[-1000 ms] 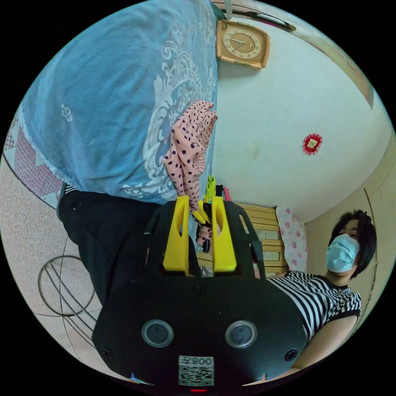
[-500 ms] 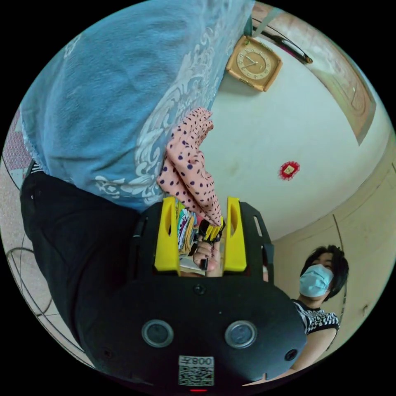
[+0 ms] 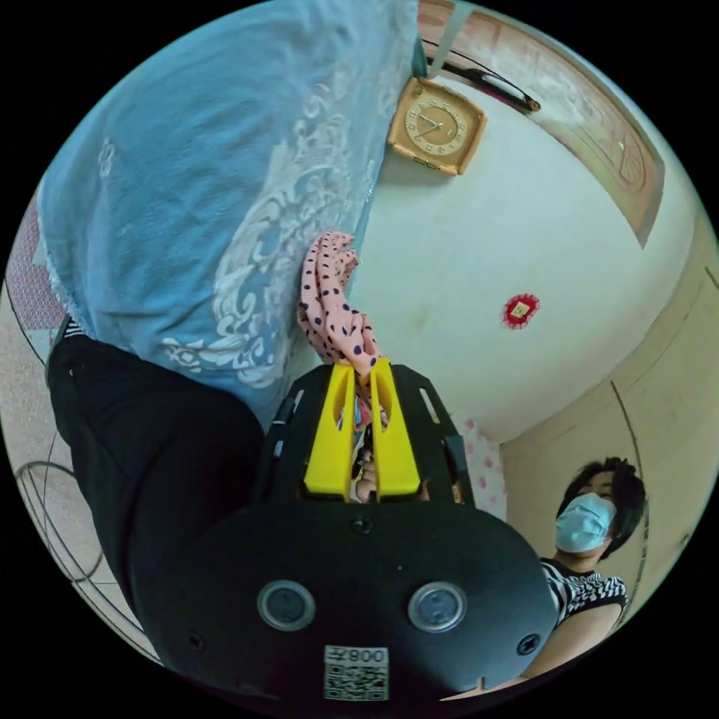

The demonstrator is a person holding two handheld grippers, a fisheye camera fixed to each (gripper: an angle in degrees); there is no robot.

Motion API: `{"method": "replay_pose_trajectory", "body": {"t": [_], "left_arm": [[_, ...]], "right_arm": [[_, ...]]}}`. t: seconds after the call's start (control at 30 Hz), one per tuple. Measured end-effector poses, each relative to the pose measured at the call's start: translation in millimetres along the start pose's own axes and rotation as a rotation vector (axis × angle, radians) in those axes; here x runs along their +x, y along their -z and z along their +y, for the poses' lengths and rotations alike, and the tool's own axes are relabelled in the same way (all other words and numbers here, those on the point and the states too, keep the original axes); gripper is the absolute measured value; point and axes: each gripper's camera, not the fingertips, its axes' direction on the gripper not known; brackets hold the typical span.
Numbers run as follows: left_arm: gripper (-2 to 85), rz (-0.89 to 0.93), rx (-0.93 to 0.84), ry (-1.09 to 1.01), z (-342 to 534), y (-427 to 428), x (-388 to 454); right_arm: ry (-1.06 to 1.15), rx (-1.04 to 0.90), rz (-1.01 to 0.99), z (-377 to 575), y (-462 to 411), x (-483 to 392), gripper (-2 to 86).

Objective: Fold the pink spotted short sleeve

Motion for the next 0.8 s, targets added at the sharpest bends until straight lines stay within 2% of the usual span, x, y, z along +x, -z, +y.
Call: {"method": "replay_pose_trajectory", "body": {"t": [0.27, 0.5, 0.8], "left_arm": [[4.2, 0.034, -0.118, -0.209, 59, -75, 21], [4.2, 0.1, -0.259, -0.361, 119, -159, 27], [4.2, 0.145, -0.47, -0.452, 208, -296, -13]], "right_arm": [[0.082, 0.053, -0.007, 88, 81, 14, 1.5], [0.239, 0.141, -0.009, 188, 173, 12, 1.4], [0.369, 0.306, -0.008, 325, 302, 41, 1.4]]}}
